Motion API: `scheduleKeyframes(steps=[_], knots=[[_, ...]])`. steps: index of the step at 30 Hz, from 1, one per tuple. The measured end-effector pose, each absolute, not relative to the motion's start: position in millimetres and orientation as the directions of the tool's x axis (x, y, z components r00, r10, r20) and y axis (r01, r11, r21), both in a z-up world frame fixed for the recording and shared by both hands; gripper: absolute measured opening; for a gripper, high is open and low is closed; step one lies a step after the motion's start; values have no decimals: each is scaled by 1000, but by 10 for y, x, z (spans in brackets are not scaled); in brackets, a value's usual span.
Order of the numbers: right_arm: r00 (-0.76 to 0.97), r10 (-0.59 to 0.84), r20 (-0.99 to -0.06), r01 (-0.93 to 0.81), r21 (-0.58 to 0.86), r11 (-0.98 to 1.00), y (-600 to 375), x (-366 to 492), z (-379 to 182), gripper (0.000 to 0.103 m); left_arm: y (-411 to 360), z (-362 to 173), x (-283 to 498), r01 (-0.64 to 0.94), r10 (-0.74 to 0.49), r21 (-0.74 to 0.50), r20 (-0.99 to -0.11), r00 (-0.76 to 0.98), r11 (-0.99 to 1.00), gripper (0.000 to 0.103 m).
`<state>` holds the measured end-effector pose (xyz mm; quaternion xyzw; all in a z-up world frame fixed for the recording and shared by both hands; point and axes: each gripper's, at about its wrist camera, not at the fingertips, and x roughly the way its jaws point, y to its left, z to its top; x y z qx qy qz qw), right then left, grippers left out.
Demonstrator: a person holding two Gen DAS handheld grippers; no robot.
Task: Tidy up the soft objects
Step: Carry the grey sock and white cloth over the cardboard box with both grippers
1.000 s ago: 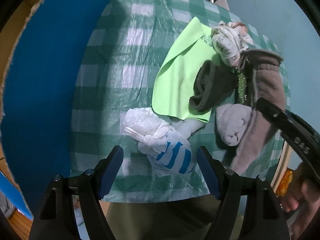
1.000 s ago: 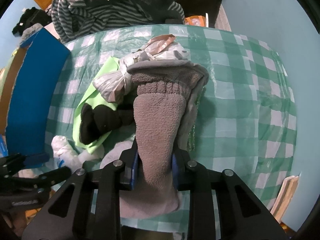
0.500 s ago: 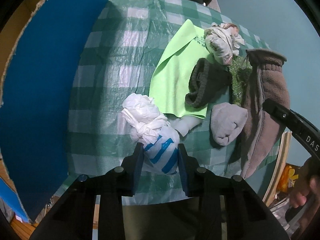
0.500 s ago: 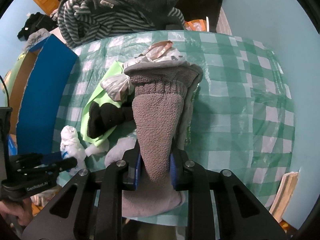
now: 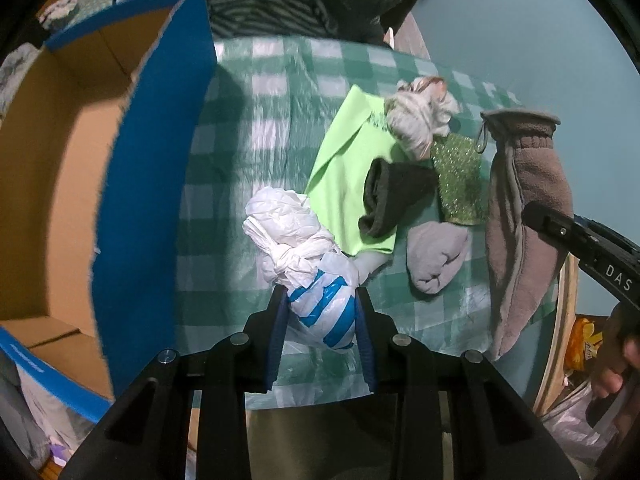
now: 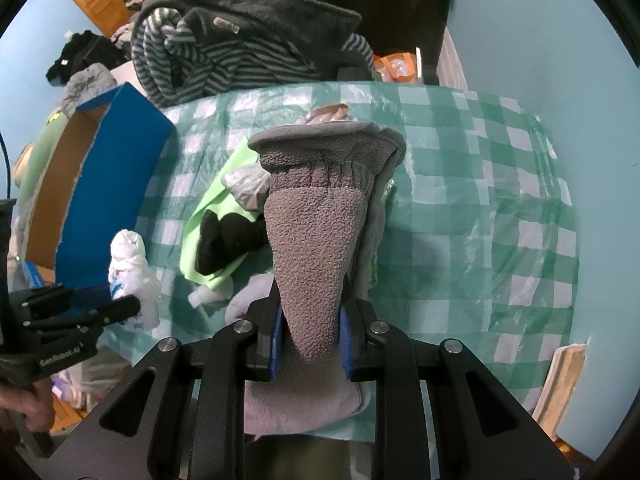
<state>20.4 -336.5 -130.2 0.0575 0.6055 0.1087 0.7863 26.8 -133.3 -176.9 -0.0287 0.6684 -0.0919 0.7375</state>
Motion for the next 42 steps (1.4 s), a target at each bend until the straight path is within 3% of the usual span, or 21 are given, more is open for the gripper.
scheduleKeyframes(steps=[19,42], knots=[[285,247,-926,-168,205,964,-3196,226,-796,21,-1040,-928,144,211,-132,-80,-960,245,974,32],[305,326,-895,-338,218,915,-2290,553,-326,21,-361,-574,249,124,-113,-76,-941,319,989,32]])
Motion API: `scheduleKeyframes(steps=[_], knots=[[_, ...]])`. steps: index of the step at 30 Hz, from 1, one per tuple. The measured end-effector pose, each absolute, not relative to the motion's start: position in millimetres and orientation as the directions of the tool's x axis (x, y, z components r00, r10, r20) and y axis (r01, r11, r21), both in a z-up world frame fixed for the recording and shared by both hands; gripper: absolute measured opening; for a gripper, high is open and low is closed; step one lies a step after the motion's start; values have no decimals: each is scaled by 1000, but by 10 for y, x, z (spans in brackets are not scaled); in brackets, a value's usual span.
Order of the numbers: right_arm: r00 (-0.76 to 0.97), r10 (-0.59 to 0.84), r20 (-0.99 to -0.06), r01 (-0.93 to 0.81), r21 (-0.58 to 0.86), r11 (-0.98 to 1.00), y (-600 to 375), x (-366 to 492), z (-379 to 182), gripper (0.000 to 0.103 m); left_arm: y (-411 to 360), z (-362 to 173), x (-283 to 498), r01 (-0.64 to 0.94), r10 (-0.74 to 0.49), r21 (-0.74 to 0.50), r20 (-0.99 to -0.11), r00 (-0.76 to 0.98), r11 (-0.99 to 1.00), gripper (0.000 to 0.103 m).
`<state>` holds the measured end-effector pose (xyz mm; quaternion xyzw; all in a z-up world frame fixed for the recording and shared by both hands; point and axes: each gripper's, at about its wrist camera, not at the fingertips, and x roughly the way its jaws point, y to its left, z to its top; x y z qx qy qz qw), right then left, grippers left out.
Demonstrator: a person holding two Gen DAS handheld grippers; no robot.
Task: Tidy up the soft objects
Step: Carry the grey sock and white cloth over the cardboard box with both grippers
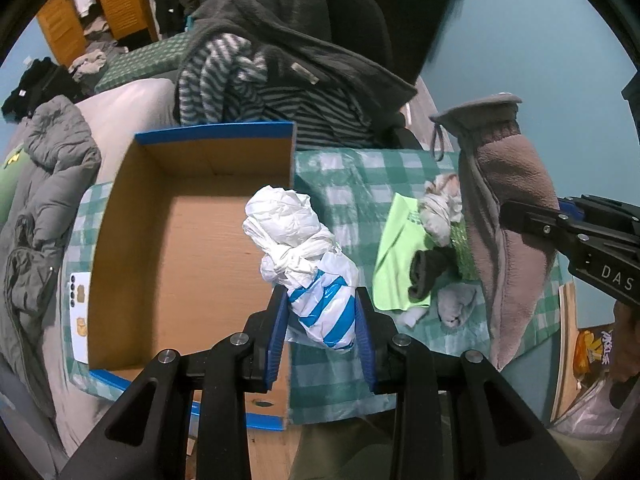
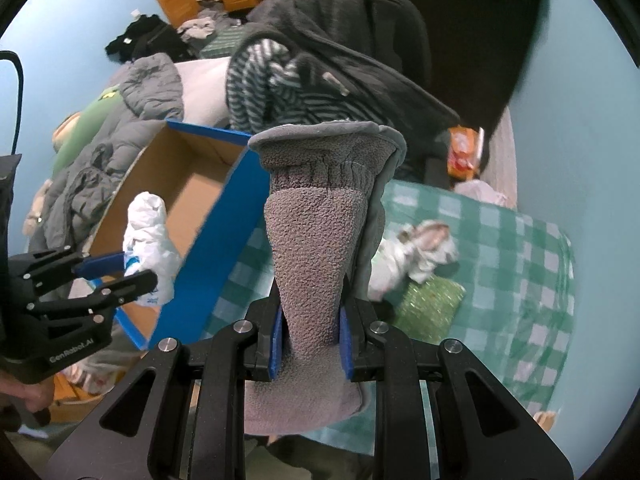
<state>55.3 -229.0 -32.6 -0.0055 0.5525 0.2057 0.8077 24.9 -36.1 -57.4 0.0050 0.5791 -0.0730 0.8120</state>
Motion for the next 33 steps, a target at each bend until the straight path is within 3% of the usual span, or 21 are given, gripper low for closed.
scheduleKeyframes(steps=[33], knots=[[191,431,-882,-584,250,772,-417,940,-306,21,985,-748,304,-103,0,-35,-948,319,994,32]])
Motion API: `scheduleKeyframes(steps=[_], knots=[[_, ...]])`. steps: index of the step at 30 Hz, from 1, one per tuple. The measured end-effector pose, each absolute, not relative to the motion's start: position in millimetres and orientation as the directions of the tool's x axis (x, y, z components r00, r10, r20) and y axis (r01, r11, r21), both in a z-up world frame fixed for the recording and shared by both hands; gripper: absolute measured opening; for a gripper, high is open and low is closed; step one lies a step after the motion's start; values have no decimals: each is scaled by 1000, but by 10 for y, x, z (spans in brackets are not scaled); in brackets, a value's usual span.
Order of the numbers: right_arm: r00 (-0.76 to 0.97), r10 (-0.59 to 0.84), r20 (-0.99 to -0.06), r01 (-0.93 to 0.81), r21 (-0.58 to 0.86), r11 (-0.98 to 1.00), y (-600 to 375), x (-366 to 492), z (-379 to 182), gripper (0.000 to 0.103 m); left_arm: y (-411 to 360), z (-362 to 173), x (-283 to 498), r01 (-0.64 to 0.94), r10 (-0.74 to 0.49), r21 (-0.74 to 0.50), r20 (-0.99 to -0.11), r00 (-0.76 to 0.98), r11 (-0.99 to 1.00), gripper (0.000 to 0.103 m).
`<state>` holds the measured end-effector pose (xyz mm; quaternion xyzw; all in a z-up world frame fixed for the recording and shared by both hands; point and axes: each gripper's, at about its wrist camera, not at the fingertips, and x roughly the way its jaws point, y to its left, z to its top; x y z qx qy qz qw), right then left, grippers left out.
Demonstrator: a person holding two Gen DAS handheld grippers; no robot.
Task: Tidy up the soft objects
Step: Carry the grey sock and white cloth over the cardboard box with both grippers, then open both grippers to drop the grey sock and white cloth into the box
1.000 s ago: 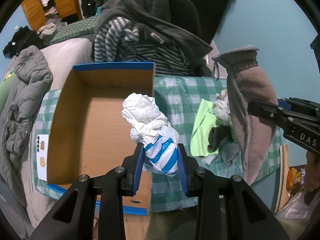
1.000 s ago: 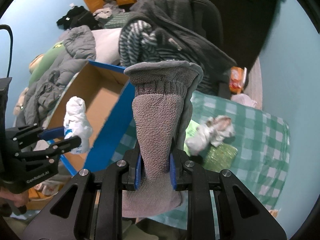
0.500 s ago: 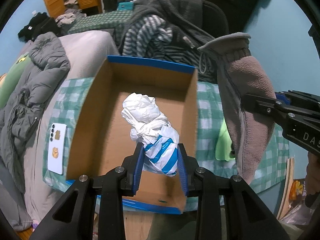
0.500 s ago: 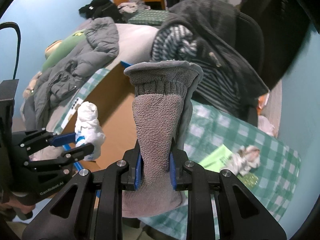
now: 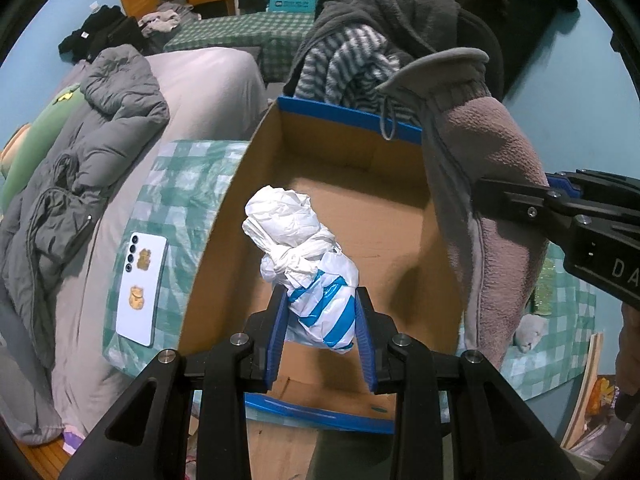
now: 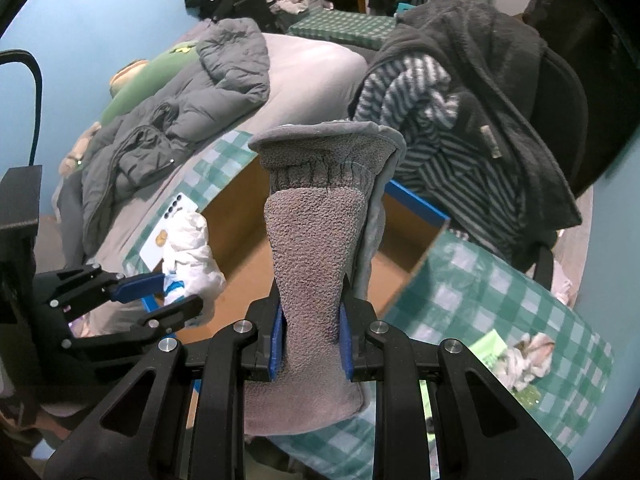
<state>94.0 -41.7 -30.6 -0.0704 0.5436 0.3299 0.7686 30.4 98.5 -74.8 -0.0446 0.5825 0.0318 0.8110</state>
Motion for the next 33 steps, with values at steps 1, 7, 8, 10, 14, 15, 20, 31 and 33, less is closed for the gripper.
scheduleKeyframes(steps=[1,7,8,10,14,15,20,31,33], knots=[[185,432,-883,-585,254,770,-378,947,-321,21,1008,-764,306,-106,-1,-37,-948,317,994,32],[158,421,-893,-588,257,767,-157,979,-453,21,1112,-880,306,-114,10,-25,-955,296,993,32],[156,419,-894,-586,258,768,-131,982,-473,21,1125,-894,302,-116,11,-24,-956,292,993,32],[150,416,-897,-583,260,770,-89,989,-504,21,1157,-917,295,-122,8,-29,-958,288,992,32],[139,414,-900,-576,267,773,-35,993,-546,21,1188,-972,285,-129,16,-21,-961,275,991,33],[133,414,-901,-577,269,771,-20,998,-556,22,1193,-977,282,-130,17,-19,-962,272,991,33],[117,414,-903,-568,281,773,36,1010,-573,32,1187,-947,269,-129,34,0,-963,267,992,34],[170,402,-900,-557,249,793,-2,1018,-419,56,1237,-814,212,-136,48,9,-957,285,991,41],[177,398,-900,-552,244,798,-58,1009,-404,57,1213,-765,202,-135,42,2,-955,293,991,43]])
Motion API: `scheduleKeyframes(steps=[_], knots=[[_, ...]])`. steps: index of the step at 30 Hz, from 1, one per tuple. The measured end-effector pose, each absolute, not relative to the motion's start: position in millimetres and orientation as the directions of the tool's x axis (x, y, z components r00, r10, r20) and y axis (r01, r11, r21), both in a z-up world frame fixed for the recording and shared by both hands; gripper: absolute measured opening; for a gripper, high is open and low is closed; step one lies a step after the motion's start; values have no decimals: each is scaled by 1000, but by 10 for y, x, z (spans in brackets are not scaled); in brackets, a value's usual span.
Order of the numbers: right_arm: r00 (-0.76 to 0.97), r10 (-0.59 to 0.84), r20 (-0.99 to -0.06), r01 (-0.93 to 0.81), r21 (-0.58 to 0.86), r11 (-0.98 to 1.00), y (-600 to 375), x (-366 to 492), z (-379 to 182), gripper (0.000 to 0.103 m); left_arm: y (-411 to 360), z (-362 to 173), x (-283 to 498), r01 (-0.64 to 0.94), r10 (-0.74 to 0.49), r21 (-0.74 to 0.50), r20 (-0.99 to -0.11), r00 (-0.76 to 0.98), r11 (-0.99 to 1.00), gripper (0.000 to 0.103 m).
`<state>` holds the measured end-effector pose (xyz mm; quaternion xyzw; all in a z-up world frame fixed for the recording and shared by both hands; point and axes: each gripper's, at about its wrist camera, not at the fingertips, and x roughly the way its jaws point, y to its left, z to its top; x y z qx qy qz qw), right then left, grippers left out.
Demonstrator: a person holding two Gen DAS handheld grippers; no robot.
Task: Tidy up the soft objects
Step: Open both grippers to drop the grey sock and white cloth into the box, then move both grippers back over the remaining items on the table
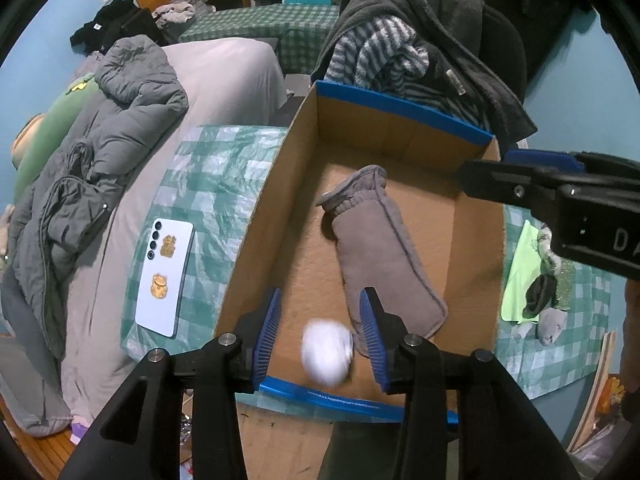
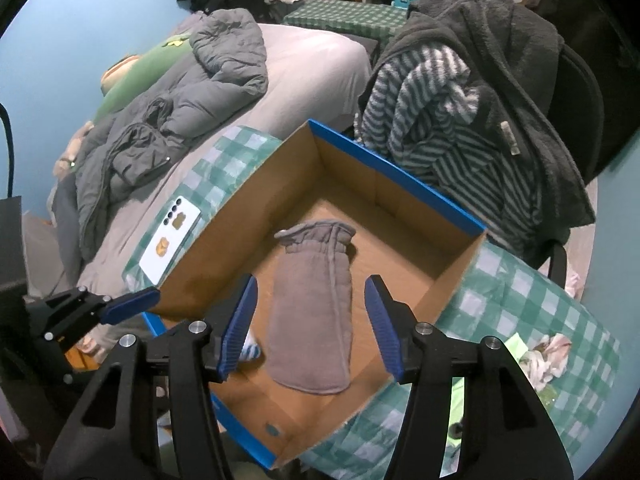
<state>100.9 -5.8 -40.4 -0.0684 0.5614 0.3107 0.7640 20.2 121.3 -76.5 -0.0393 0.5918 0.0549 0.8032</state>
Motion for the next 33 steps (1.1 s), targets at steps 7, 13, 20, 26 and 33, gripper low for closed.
scheduleKeyframes(steps=[7,13,20,26,33], knots=[[191,372,-908,-528,225,819,-310,942,-390,58,1050,-660,172,-110,15,-19,-952,306,994,47],[204,350,-914,-488,215,846,-605,895,-380,58,829,-633,171,-70,-4,-26,-954,299,997,48],[223,326,-919,-439,204,875,-991,849,-347,60,528,-623,184,-8,-24,-27,-955,294,1000,48],[236,311,-921,-385,205,900,-1335,821,-337,62,298,-596,198,34,-37,-28,-954,297,999,48],[242,286,-927,-334,197,922,-1720,770,-375,63,53,-586,215,70,-47,-28,-954,295,997,48]])
